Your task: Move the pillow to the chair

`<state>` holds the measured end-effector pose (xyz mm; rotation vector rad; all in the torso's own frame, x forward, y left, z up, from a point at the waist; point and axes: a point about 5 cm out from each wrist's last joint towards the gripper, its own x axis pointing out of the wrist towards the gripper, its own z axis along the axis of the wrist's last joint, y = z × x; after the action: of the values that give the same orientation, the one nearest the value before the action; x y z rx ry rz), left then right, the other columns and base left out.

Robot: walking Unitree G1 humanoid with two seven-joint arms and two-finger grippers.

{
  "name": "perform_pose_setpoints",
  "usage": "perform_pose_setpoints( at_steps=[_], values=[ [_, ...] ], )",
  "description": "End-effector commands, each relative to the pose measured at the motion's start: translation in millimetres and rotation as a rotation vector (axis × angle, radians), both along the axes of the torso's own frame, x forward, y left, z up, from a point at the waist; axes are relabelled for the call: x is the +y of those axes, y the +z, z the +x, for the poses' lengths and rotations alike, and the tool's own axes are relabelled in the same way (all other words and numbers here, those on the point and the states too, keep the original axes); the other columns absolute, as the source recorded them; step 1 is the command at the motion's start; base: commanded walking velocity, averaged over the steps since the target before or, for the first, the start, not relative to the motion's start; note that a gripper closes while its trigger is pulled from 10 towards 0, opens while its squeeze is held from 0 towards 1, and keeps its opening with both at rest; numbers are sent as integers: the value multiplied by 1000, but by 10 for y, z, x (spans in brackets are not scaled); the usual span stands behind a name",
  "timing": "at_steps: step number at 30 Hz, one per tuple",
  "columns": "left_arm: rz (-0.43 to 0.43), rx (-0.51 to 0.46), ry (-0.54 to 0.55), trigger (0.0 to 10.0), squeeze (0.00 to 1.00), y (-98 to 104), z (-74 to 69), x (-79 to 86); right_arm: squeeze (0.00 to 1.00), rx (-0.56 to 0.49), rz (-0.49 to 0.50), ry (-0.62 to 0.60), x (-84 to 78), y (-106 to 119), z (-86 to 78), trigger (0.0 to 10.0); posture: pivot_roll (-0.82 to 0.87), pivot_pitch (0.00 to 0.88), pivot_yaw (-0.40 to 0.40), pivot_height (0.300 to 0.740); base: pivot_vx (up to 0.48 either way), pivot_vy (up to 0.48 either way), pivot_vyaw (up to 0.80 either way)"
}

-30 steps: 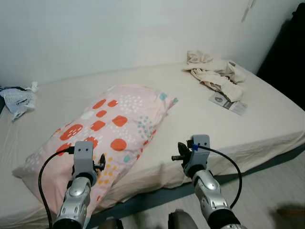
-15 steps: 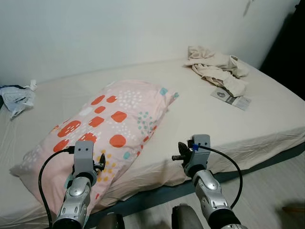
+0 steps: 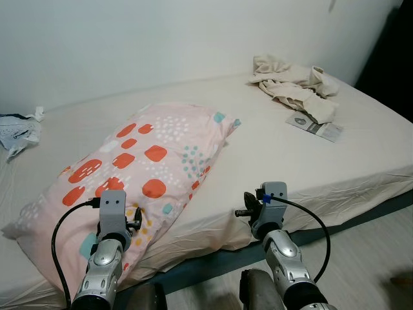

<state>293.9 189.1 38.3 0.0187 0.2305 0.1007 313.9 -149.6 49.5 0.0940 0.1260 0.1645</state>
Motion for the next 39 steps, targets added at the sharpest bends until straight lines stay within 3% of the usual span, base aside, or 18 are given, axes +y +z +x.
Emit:
perform_pose_setpoints(
  at_steps=[1, 20, 24, 26, 29, 30, 31, 34, 36, 38, 39],
  values=[
    [10, 19, -7, 10000, 0, -27, -14, -3, 0, -12, 5, 1, 16, 21, 13, 10000, -28, 77, 11, 581, 0, 0, 0],
    [5, -15, 10, 10000, 0, 76, 37, 134, 0, -66, 13, 45, 51, 210, 165, 10000, -23, 85, 8, 566, 0, 0, 0],
    [-60, -82, -6, 10000, 0, 185, 58, 215, 0, -75, 15, 43, 43, 258, 210, 10000, -20, 94, 1, 566, 0, 0, 0],
    [-159, -133, 32, 10000, 0, 276, 79, 310, 0, -78, 13, 51, 52, 274, 224, 10000, -17, 100, -3, 566, 0, 0, 0],
    [-209, -161, 43, 10000, 0, 334, 83, 378, 0, -81, 13, 57, 61, 284, 231, 10000, -15, 102, -5, 566, 0, 0, 0],
    [-268, -205, 46, 10000, 0, 440, 60, 548, 0, -83, 13, 68, 81, 292, 236, 10000, -11, 112, -9, 566, 0, 0, 0],
    [-269, -209, 53, 10000, 0, 476, 34, 666, 0, -83, 13, 72, 89, 294, 238, 10000, -11, 113, -10, 566, 0, 0, 0],
    [-262, -206, 64, 10000, 0, 496, 7, 763, 0, -83, 13, 75, 94, 294, 238, 10000, -8, 116, -12, 566, 0, 0, 0],
    [-210, -176, 128, 10000, 0, 513, -91, 1060, 0, -81, 13, 79, 104, 292, 242, 10000, -2, 124, -15, 566, 0, 0, 0],
    [-210, -176, 128, 10000, 0, 513, -91, 1060, 0, -81, 13, 79, 104, 292, 242, 10000, -2, 124, -15, 566, 0, 0, 0],
    [-181, -158, 162, 10000, 0, 515, -143, 1188, 0, -80, 14, 81, 109, 292, 244, 10000, 3, 128, -18, 566, 0, 0, 0]
  ],
)
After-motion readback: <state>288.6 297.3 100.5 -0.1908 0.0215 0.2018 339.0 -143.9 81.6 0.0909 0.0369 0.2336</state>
